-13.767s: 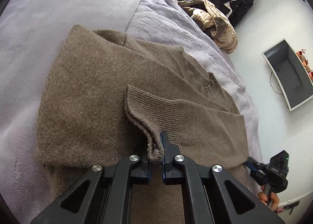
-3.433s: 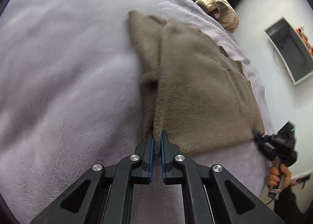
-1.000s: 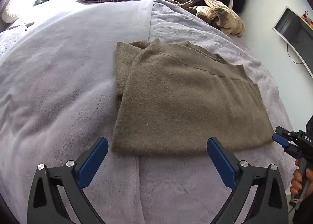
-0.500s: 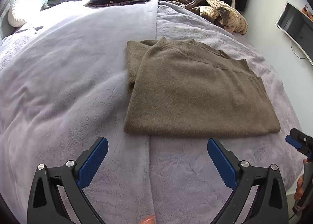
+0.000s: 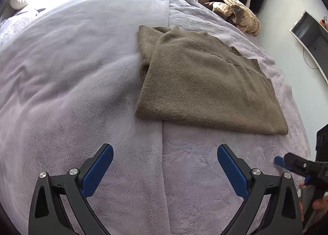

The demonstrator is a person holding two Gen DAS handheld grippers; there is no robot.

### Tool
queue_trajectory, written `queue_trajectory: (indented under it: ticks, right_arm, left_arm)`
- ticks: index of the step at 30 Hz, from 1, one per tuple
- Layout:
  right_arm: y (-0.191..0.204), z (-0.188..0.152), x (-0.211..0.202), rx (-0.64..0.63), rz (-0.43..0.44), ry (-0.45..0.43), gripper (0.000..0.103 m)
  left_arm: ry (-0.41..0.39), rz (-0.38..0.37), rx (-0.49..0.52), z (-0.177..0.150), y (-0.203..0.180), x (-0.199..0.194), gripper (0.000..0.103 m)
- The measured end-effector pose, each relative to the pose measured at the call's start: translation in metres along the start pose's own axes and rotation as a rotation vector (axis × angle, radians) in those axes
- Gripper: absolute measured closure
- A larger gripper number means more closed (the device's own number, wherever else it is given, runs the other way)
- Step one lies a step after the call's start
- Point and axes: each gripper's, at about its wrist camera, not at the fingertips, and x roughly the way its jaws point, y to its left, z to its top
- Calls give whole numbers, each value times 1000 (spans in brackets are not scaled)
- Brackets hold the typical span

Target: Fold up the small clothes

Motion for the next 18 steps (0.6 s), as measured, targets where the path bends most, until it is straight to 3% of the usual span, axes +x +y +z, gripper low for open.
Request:
queue_trajectory:
  ticks: [11, 18]
  right_arm:
    - [9, -1, 22, 75, 54, 47, 0]
    - [17, 7, 38, 166, 204, 54, 0]
  left_arm:
    - [19, -23, -66, -2, 19, 9, 2]
    - [7, -67, -89, 1, 27, 10, 2]
